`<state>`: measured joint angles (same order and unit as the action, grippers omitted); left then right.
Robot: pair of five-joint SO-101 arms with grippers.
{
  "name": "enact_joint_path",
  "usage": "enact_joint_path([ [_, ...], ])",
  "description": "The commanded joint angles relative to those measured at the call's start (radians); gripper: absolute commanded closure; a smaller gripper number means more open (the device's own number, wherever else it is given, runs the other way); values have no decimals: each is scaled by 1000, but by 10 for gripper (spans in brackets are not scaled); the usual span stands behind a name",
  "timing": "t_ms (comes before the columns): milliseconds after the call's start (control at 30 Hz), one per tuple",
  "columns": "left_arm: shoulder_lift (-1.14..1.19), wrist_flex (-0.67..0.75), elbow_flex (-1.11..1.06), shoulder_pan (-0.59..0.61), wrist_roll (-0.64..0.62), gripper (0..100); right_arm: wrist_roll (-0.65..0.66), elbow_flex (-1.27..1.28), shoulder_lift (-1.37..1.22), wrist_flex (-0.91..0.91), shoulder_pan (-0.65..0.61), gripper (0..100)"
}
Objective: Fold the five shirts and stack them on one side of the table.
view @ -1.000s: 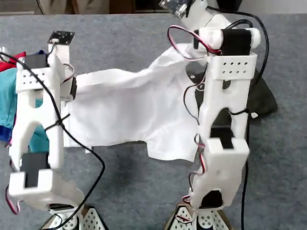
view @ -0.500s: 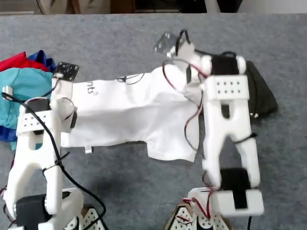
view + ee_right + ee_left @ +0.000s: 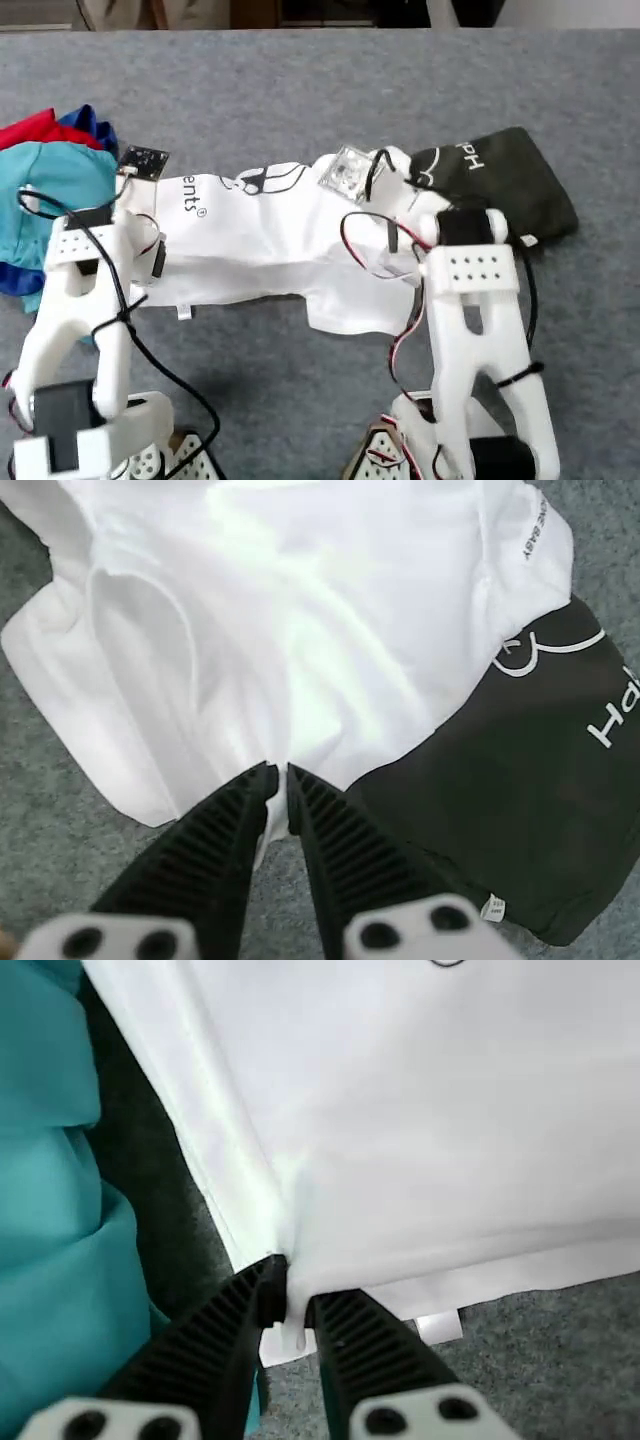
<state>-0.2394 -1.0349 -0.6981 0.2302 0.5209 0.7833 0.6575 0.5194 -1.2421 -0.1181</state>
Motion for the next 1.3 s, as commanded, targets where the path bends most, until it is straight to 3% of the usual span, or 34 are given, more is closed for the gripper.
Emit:
enact_joint_path([
  [0, 54, -17, 100, -17, -29, 982, 17, 48, 36, 28, 10, 996],
  [433, 140, -52, 137, -12, -23, 982, 68, 182, 39, 8, 7, 996],
  [667, 140, -112, 137, -6, 14, 982, 58, 179, 39, -57, -82, 996],
  [900, 139, -114, 143, 103, 20, 982, 48, 185, 93, -81, -136, 996],
  [1267, 142, -84, 75, 55, 49, 982, 52, 321, 119, -8, -133, 996],
])
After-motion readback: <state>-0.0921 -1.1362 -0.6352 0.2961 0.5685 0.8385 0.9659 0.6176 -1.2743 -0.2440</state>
